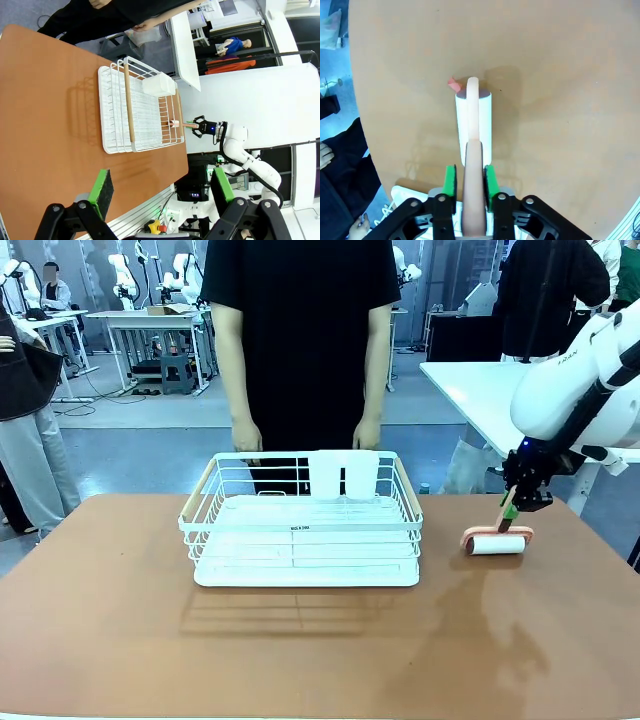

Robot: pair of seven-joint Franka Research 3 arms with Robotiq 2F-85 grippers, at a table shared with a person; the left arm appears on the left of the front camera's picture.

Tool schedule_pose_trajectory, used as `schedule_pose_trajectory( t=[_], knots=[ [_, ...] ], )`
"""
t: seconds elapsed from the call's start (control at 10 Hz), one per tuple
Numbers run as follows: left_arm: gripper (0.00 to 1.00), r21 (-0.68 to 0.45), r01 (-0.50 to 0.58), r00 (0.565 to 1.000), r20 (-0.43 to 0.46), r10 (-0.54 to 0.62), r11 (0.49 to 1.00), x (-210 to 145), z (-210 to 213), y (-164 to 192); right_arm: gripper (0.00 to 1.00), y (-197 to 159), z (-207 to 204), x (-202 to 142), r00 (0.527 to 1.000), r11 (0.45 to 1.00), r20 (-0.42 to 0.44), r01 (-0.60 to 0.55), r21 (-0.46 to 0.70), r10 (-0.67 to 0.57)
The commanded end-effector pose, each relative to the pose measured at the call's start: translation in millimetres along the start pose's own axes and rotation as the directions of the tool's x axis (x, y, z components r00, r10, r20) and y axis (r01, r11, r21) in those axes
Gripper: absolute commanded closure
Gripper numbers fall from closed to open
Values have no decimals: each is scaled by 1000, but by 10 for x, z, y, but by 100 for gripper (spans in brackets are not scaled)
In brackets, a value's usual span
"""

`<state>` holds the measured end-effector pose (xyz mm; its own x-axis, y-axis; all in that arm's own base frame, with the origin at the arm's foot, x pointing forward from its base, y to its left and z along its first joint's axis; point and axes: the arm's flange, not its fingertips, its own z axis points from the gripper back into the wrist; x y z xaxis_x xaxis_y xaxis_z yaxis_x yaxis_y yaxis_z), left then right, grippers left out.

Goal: Clean the table.
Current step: Place the Lint Roller down when the Dish drying rack is positioned in the middle of the table.

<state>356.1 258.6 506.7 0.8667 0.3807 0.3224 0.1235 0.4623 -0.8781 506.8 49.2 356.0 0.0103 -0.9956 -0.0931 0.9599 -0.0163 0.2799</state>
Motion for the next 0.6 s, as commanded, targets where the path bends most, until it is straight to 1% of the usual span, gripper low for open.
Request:
schedule_pose_trajectory(
  t=[0.0,0.2,0.3,0.5],
  knots=[
    [0,-13,7,1000,6,-7,1000,-4,27,-17,47,33,-39,-36,1000,1000,-6,13,13,-12],
    [0,-13,7,1000,6,-7,1000,-4,27,-17,13,13,-8,-33,1000,1000,5,17,10,-17],
    [0,-13,7,1000,6,-7,1000,-4,27,-17,0,-23,37,-51,1000,1000,9,22,-1,-22],
    [0,-13,7,1000,6,-7,1000,-4,27,-17,0,-174,243,-88,999,998,21,31,-54,-30]
  ],
)
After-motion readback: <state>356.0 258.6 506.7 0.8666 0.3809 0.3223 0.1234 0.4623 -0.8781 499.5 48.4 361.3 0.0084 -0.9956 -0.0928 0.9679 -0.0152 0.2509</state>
